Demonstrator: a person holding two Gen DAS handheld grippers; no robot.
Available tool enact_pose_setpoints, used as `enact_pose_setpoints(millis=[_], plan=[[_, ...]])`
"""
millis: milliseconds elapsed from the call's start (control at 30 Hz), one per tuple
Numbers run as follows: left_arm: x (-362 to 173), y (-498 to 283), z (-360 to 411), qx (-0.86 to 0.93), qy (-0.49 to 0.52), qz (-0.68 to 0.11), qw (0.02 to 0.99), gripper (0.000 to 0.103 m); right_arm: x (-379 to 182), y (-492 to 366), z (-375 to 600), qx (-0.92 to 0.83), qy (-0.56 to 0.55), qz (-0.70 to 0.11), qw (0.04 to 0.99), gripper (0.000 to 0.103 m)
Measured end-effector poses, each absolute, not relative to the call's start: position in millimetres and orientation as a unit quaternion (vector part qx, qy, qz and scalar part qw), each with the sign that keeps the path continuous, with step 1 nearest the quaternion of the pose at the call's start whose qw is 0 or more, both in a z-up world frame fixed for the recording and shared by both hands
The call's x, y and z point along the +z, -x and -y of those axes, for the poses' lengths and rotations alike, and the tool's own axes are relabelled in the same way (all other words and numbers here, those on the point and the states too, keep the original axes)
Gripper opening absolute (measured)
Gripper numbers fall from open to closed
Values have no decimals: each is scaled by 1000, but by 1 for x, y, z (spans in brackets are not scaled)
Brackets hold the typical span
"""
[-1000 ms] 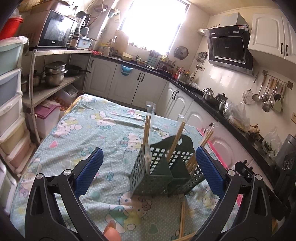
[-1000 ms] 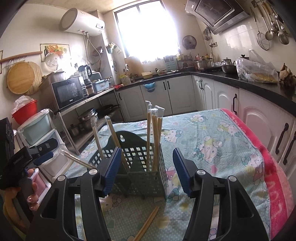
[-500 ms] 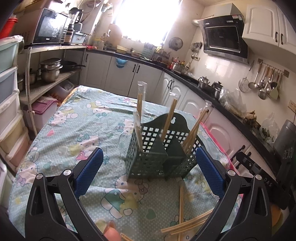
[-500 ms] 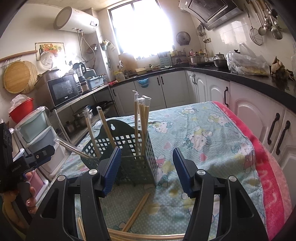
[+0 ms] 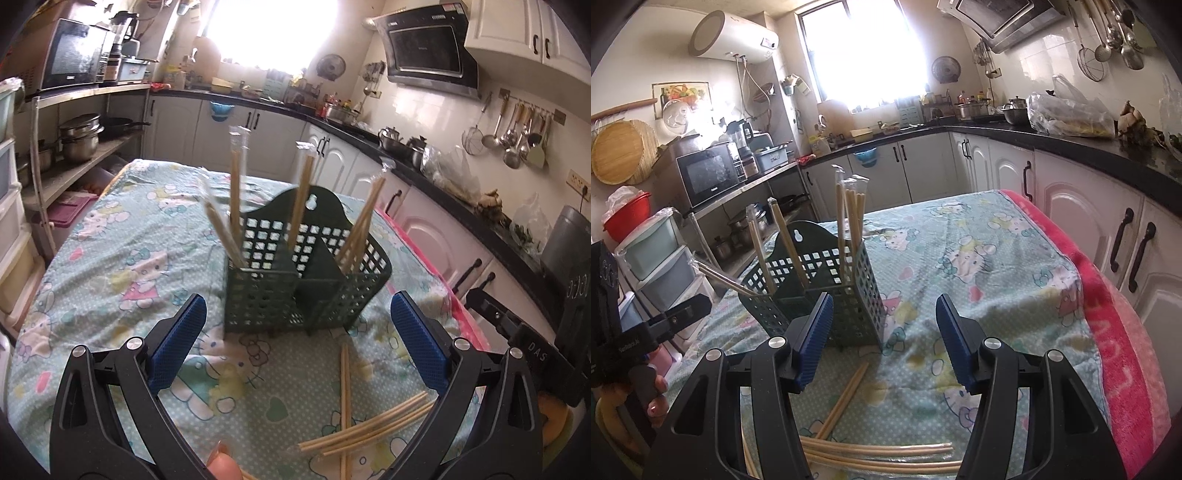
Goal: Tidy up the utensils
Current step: 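Move the left tool back toward the chopstick pile, then close the left gripper on another wooden chopstick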
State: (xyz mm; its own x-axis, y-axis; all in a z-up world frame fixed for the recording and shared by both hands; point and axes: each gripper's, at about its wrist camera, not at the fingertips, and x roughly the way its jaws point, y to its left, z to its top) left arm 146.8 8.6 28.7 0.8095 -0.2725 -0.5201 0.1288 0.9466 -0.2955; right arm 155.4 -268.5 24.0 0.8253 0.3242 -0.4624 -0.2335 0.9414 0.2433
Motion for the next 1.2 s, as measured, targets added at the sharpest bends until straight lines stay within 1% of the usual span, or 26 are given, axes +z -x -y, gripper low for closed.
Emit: enact_pose_setpoints(millis=[433,900,1100,1200], plan=[[12,-148,25,-127,98,-315,935,92,7,-146,286,131,-90,-282,946,56],[-18,-165,49,-140,83,-362,918,92,-26,-133,305,110,-91,-327,934,56],[-31,-174,58,-147,77,-387,907,83,-41,-126,308,110,-88,-349,926,55],[-37,-179,64,-149,71,-398,903,78,-49,-124,309,111,-87,-359,922,52]])
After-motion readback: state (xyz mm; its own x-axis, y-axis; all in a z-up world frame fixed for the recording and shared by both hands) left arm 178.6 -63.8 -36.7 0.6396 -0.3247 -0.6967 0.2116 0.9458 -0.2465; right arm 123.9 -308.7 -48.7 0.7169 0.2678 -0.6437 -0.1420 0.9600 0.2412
